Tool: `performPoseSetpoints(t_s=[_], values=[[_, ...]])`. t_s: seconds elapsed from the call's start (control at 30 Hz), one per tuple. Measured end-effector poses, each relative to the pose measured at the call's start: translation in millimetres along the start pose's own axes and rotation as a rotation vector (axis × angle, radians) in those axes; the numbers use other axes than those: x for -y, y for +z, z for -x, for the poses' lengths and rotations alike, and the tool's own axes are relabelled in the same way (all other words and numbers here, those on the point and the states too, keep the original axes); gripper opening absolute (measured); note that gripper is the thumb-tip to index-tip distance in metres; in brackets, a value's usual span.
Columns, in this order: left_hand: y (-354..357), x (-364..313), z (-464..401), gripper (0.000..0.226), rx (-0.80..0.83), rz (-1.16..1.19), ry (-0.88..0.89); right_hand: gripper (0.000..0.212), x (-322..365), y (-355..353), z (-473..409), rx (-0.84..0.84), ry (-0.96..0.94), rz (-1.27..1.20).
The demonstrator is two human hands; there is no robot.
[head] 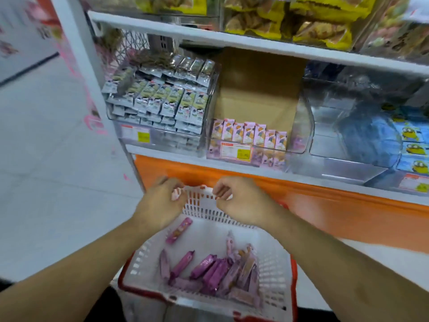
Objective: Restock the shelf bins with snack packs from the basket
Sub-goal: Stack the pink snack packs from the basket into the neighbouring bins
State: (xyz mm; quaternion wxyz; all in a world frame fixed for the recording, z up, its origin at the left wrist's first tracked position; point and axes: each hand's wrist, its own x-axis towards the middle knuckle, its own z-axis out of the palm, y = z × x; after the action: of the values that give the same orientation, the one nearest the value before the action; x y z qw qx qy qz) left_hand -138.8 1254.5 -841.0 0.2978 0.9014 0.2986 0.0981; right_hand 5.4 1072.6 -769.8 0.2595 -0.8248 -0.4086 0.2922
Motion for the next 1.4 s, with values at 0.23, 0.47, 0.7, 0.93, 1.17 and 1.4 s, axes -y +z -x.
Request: performPoseSetpoints(t_s=[0.23,0.47,0.7,0.93,1.17,1.4], values=[[33,88,18,0.058,0.116,-0.088,-0.24,0.04,-43,136,-40,0.326,0.152,0.036],[55,115,22,0.057,0.079,0.079,-0.192,0.066,-76,250,-87,0.45,0.278,-0.014],[61,120,23,0.056,0.041,0.074,-0.187,0.059,-81,315,-107,0.461,0.251,0.203],[61,117,22,0.059,0.05,0.05,-0.201,0.059,-88,331,-100,0.348,0.242,0.248],[61,116,22,0.06,0.068,0.019,-0.21,0.038,-79,320,-88,0.235,0.242,0.083],[57,113,24,0.059,0.092,0.027,-0.227,0.043,-69,233,-88,0.214,0.353,-0.408]])
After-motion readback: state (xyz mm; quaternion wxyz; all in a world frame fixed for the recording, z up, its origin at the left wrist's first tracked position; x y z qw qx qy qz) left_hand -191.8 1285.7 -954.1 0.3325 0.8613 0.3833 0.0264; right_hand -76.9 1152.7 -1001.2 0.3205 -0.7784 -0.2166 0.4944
